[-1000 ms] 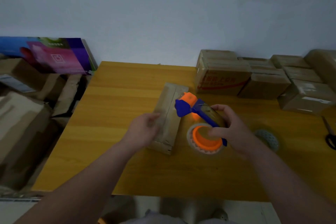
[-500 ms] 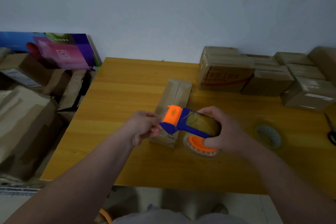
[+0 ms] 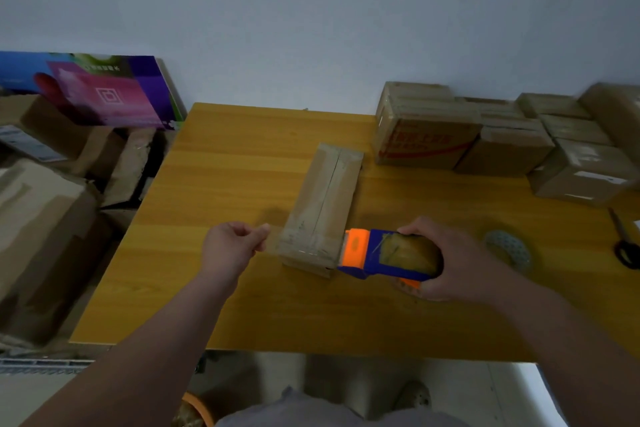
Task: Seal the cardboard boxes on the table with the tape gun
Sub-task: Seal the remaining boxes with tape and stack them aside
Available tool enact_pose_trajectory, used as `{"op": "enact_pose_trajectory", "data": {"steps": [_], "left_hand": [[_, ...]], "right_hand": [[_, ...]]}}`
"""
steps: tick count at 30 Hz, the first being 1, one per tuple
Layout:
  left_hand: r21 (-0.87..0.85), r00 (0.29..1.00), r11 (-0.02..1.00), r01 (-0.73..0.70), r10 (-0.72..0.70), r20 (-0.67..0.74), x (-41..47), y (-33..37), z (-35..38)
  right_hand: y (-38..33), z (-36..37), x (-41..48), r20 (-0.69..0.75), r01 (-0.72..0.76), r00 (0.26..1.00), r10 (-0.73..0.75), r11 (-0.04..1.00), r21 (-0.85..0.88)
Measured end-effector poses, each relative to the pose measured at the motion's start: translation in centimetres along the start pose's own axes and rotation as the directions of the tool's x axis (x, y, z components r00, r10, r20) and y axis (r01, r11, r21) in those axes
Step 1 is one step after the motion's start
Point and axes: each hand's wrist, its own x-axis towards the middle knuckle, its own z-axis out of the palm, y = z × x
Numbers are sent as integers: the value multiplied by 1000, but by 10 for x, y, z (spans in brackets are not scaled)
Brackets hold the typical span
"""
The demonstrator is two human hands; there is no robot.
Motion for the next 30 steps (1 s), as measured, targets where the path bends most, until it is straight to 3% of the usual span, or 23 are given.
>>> {"op": "enact_pose_trajectory", "data": {"steps": [10,21,25,28,30], "left_hand": [[95,999,995,4,0,-44,12,-19,18],[164,993,985,-49,31,114,22,-30,23],[264,981,964,-16,-36,192,24,-28,23],[325,994,945,-43,8,108,24,-25,24],[183,999,982,-48,44,25,22,-19,26]], "right_hand": [[19,18,8,28,-39,999,39,999,-12],[23,34,17,61,-84,994,88,994,-68],[27,37,17,55,-107,992,111,992,-64],[26,39,18,50,-115,992,118,992,-60],[22,42,20,36,-104,994,107,993,-63]]}}
